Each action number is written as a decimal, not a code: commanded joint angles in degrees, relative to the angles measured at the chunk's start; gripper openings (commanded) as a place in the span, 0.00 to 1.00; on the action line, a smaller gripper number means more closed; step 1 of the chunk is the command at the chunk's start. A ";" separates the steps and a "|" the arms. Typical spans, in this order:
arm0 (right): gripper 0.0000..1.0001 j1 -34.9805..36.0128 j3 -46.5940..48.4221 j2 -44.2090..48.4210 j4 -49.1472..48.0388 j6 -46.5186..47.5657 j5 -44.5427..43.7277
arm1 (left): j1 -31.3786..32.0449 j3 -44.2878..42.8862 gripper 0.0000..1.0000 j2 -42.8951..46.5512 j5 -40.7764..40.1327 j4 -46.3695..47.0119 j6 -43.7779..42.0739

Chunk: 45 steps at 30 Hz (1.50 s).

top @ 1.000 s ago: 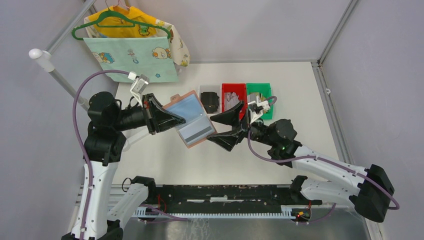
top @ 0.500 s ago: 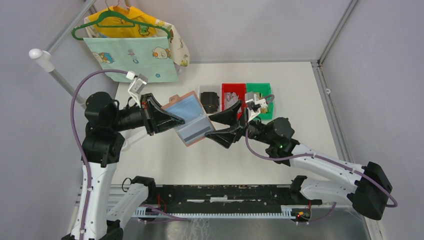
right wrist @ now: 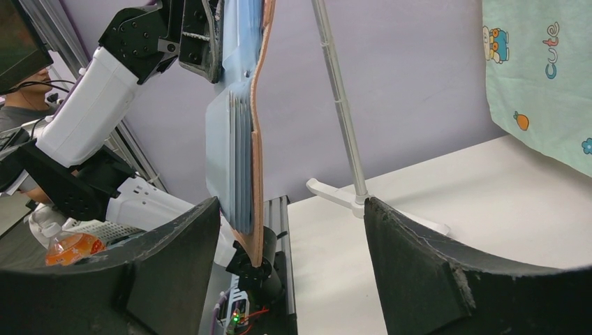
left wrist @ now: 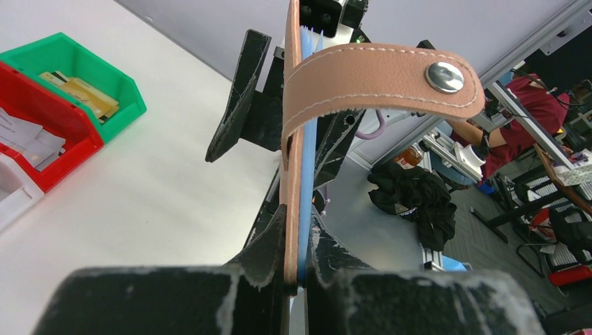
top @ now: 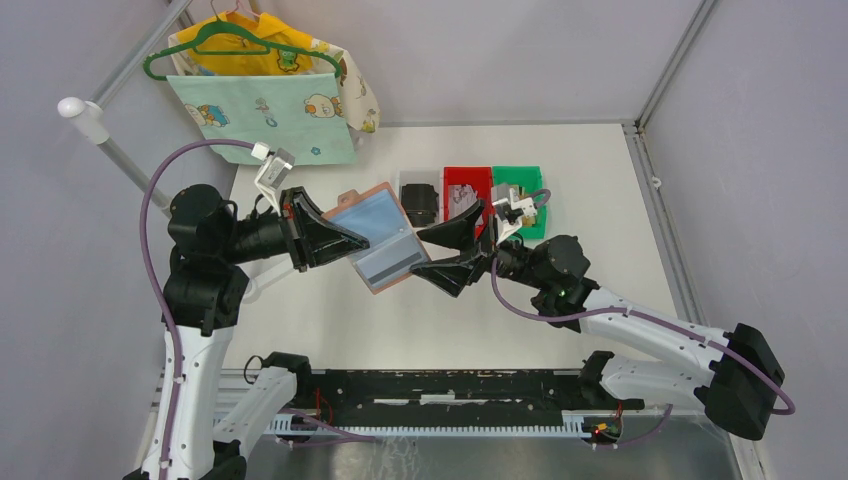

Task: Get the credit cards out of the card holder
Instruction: Remove the credit card from the card holder.

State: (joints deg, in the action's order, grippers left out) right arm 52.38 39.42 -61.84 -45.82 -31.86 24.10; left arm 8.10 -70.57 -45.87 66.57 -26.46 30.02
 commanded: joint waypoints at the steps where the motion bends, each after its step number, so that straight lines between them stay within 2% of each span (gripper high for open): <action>1: 0.80 -0.35 1.52 0.31 -3.68 -0.60 -1.12 | -0.19 -2.60 0.02 0.29 1.90 2.22 2.94; 14: 0.74 -0.35 6.72 -5.00 -7.50 -4.68 1.60 | -0.18 -1.37 0.02 1.01 3.52 2.20 2.96; 17: 0.61 -0.35 6.81 -5.28 -8.63 -5.58 2.08 | -0.21 -1.17 0.02 1.13 3.53 2.16 2.89; 20: 0.39 -0.35 6.86 -6.23 -11.73 -9.02 3.90 | -0.26 -1.28 0.05 1.29 2.18 1.02 1.13; 22: 0.19 -0.35 6.99 -7.07 -13.02 -11.26 4.32 | -0.27 -0.97 0.16 1.58 0.85 0.05 -0.27; 24: 0.04 -0.35 7.43 -7.47 -13.06 -13.09 4.40 | -0.21 -0.03 0.37 1.80 0.10 0.01 -0.96; 25: 0.01 -0.35 7.47 -7.58 -13.12 -13.73 4.39 | -0.17 0.39 0.50 1.99 -0.28 0.00 -1.46; 26: 0.00 -0.35 7.50 -7.60 -13.24 -14.27 4.39 | -0.21 0.90 0.58 2.19 -0.33 0.02 -2.12; 29: 0.00 -0.33 7.55 -7.48 -12.71 -15.49 3.69 | -0.23 2.65 0.73 2.81 0.23 0.02 -3.38; 31: 0.00 -0.37 7.93 -7.40 -11.76 -15.82 3.19 | -0.14 4.19 0.77 3.53 0.81 -0.07 -4.27; 38: 0.00 -0.31 8.70 -7.58 -10.80 -17.73 1.55 | -0.19 9.40 0.76 7.11 -0.74 -1.27 -9.19; 45: 0.00 -0.26 8.57 -7.95 -10.65 -18.59 1.97 | -0.16 7.62 0.59 6.06 -8.08 -2.26 -10.91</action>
State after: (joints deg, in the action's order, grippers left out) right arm 52.31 44.95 -70.15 -52.62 -48.73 26.44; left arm 7.86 -60.93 -39.29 63.11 -28.95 23.03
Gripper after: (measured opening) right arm 0.064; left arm 0.622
